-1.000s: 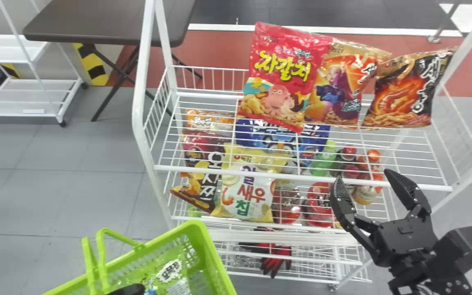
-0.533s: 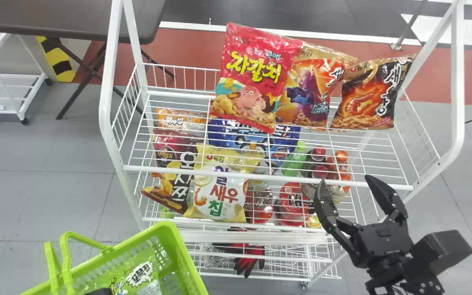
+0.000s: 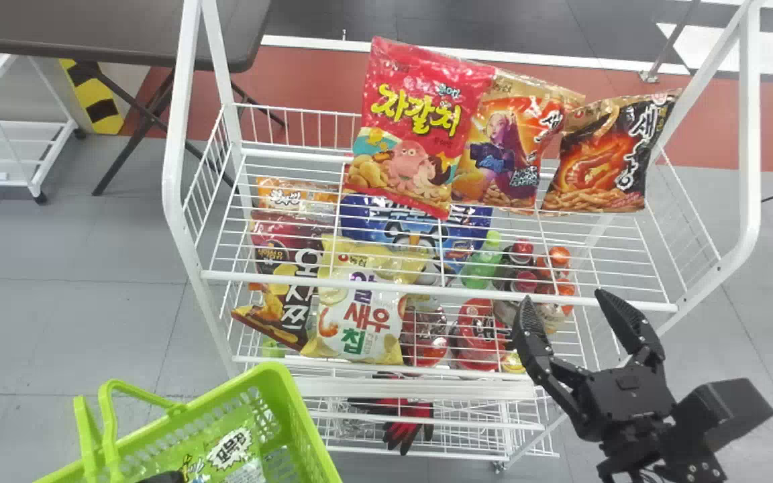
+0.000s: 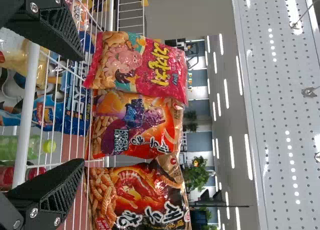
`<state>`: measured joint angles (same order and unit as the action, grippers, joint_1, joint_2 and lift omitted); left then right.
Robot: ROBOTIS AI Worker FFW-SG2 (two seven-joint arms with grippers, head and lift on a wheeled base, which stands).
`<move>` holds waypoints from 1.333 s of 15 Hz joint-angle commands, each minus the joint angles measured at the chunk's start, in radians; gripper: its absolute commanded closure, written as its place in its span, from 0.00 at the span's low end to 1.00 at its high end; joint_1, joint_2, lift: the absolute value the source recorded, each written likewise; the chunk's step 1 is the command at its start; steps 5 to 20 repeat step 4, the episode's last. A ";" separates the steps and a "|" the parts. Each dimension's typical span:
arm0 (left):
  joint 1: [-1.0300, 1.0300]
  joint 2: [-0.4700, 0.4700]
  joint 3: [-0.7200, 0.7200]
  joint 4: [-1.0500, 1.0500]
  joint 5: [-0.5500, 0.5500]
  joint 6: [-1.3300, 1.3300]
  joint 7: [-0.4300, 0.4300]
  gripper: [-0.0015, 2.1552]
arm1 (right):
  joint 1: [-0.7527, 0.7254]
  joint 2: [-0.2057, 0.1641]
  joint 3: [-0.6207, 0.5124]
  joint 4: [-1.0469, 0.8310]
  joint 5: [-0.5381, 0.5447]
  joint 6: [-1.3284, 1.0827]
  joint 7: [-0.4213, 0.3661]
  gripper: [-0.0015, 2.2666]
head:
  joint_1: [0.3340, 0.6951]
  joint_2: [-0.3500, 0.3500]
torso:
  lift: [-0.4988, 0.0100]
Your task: Hold basket handle with left hand then pick Gkobukchip with right hand and place into basket
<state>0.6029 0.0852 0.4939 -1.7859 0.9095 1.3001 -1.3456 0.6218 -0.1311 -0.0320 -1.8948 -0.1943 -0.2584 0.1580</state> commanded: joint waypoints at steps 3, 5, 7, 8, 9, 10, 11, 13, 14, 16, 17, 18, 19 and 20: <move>0.000 0.001 -0.002 -0.004 -0.001 0.003 0.000 1.00 | -0.001 -0.001 0.000 0.005 -0.004 0.000 0.000 0.04 | 1.00 0.36 | 0.98; 0.002 0.001 -0.002 -0.004 -0.001 0.006 0.000 1.00 | -0.001 -0.001 0.001 0.005 -0.004 0.000 0.000 0.04 | 1.00 0.35 | 0.98; 0.002 0.001 -0.002 -0.004 -0.001 0.006 0.000 1.00 | -0.001 -0.001 0.001 0.005 -0.004 0.000 0.000 0.04 | 1.00 0.35 | 0.98; 0.002 0.001 -0.002 -0.004 -0.001 0.006 0.000 1.00 | -0.001 -0.001 0.001 0.005 -0.004 0.000 0.000 0.04 | 1.00 0.35 | 0.98; 0.002 0.001 -0.002 -0.004 -0.001 0.006 0.000 1.00 | -0.001 -0.001 0.001 0.005 -0.004 0.000 0.000 0.04 | 1.00 0.35 | 0.98; 0.002 0.001 -0.002 -0.004 -0.001 0.006 0.000 1.00 | -0.001 -0.001 0.001 0.005 -0.004 0.000 0.000 0.04 | 1.00 0.35 | 0.98; 0.002 0.001 -0.002 -0.004 -0.001 0.006 0.000 1.00 | -0.001 -0.001 0.001 0.005 -0.004 0.000 0.000 0.04 | 1.00 0.35 | 0.98; 0.002 0.001 -0.002 -0.004 -0.001 0.006 0.000 1.00 | -0.001 -0.001 0.001 0.005 -0.004 0.000 0.000 0.04 | 1.00 0.35 | 0.98; 0.002 0.001 -0.002 -0.004 -0.001 0.006 0.000 1.00 | -0.001 -0.001 0.001 0.005 -0.004 0.000 0.000 0.04 | 1.00 0.35 | 0.98; 0.002 0.001 -0.002 -0.004 -0.001 0.006 0.000 1.00 | -0.001 -0.001 0.001 0.005 -0.004 0.000 0.000 0.04 | 1.00 0.35 | 0.98; 0.002 0.001 -0.002 -0.004 -0.001 0.006 0.000 1.00 | -0.001 -0.001 0.001 0.005 -0.004 0.000 0.000 0.04 | 1.00 0.35 | 0.98; 0.002 0.001 -0.002 -0.004 -0.001 0.006 0.000 1.00 | -0.001 -0.001 0.001 0.005 -0.004 0.000 0.000 0.04 | 1.00 0.35 | 0.98; 0.002 0.001 -0.002 -0.004 -0.001 0.006 0.000 1.00 | -0.001 -0.001 0.001 0.005 -0.004 0.000 0.000 0.04 | 1.00 0.35 | 0.98; 0.002 0.001 -0.002 -0.004 -0.001 0.006 0.000 1.00 | -0.001 -0.001 0.001 0.005 -0.004 0.000 0.000 0.04 | 1.00 0.35 | 0.98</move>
